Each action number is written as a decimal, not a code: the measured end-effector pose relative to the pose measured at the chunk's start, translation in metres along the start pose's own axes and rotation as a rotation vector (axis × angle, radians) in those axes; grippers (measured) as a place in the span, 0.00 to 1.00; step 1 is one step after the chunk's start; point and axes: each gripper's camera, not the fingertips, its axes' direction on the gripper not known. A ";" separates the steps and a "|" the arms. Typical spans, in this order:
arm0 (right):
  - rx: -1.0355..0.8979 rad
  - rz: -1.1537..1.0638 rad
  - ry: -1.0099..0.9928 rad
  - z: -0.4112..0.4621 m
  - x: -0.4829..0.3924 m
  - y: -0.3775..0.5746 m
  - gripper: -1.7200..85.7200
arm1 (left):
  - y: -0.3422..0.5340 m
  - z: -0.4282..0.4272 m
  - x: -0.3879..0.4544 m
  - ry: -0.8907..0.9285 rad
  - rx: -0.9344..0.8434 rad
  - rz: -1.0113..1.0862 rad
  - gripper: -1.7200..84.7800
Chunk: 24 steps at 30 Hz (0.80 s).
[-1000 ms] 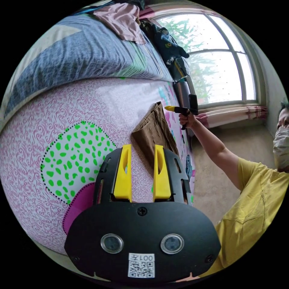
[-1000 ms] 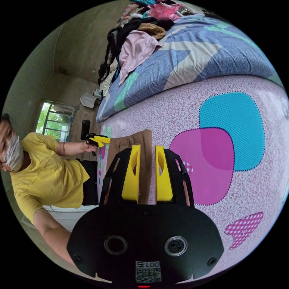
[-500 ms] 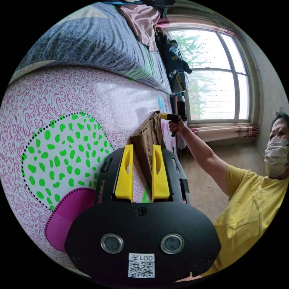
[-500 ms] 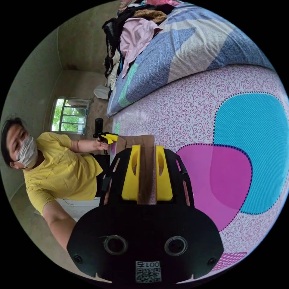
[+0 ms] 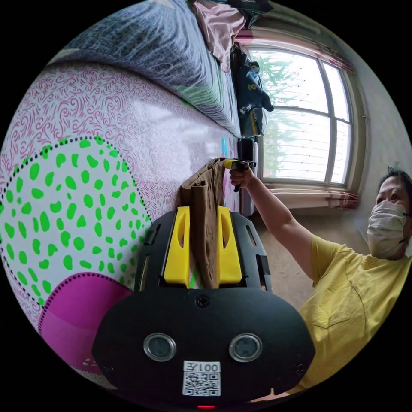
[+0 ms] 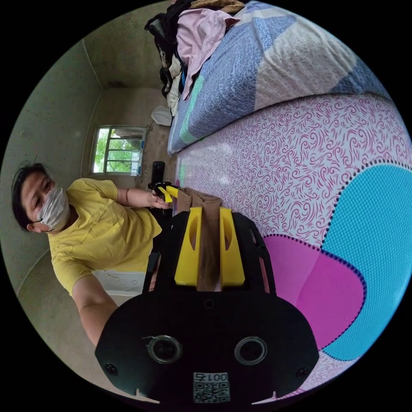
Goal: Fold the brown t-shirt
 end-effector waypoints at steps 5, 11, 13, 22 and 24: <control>-0.022 -0.030 0.074 0.005 -0.006 -0.011 0.06 | -0.001 0.015 0.003 -0.075 -0.010 -0.031 0.05; 0.019 -0.066 0.089 -0.001 -0.017 -0.011 0.04 | 0.004 0.026 0.011 -0.170 0.001 -0.026 0.01; 0.039 -0.077 0.075 -0.003 -0.021 -0.009 0.04 | 0.008 0.027 0.014 -0.199 0.005 0.000 0.01; 0.062 -0.070 0.071 0.004 -0.031 -0.009 0.04 | 0.019 0.042 0.029 -0.237 0.043 0.065 0.08; 0.061 -0.069 0.075 0.007 -0.035 -0.011 0.04 | 0.021 0.047 0.031 -0.260 0.055 0.057 0.08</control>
